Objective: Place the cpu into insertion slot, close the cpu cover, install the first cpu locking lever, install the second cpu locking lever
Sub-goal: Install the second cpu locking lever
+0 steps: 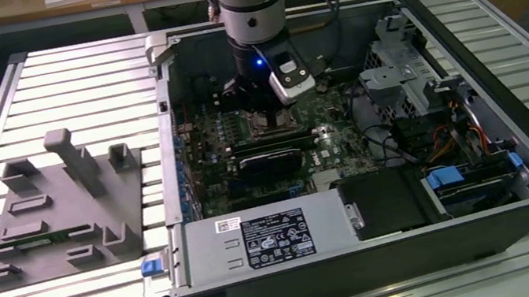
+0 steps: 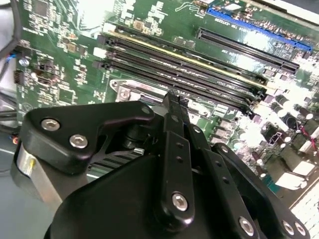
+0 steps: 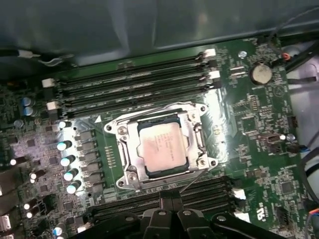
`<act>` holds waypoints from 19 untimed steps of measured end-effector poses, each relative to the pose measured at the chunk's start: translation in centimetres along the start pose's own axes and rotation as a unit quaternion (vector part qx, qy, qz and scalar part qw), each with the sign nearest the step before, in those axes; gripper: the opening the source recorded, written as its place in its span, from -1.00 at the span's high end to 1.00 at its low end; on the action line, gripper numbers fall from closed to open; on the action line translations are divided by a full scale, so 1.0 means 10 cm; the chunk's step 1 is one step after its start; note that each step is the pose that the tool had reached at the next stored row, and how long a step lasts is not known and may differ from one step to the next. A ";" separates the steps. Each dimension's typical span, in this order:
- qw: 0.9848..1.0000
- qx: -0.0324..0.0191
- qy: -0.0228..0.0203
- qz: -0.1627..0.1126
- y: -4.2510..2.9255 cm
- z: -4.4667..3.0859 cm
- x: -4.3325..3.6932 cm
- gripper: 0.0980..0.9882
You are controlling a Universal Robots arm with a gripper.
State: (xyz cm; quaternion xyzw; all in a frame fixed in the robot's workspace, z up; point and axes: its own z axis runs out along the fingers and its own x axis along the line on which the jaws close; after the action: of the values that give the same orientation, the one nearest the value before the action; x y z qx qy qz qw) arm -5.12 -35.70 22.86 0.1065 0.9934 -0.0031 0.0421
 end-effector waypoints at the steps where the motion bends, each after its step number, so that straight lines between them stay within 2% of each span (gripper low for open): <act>1: 1.000 0.000 0.000 -0.001 -0.009 0.007 0.002 0.98; 3: 1.000 -0.002 0.001 -0.003 -0.031 0.017 0.006 0.98; 6: 1.000 -0.009 0.002 -0.003 -0.065 0.033 0.013 0.98; 10: 1.000 -0.027 0.006 -0.002 -0.109 0.049 0.039 0.98; 14: 0.999 -0.040 0.008 -0.001 -0.170 0.073 0.041 0.98; 19: 0.998 -0.054 0.012 0.000 -0.248 0.096 0.086 0.98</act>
State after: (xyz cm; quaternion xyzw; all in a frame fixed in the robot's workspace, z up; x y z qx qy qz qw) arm -6.40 -37.95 21.82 0.1040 0.9926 0.0519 0.0363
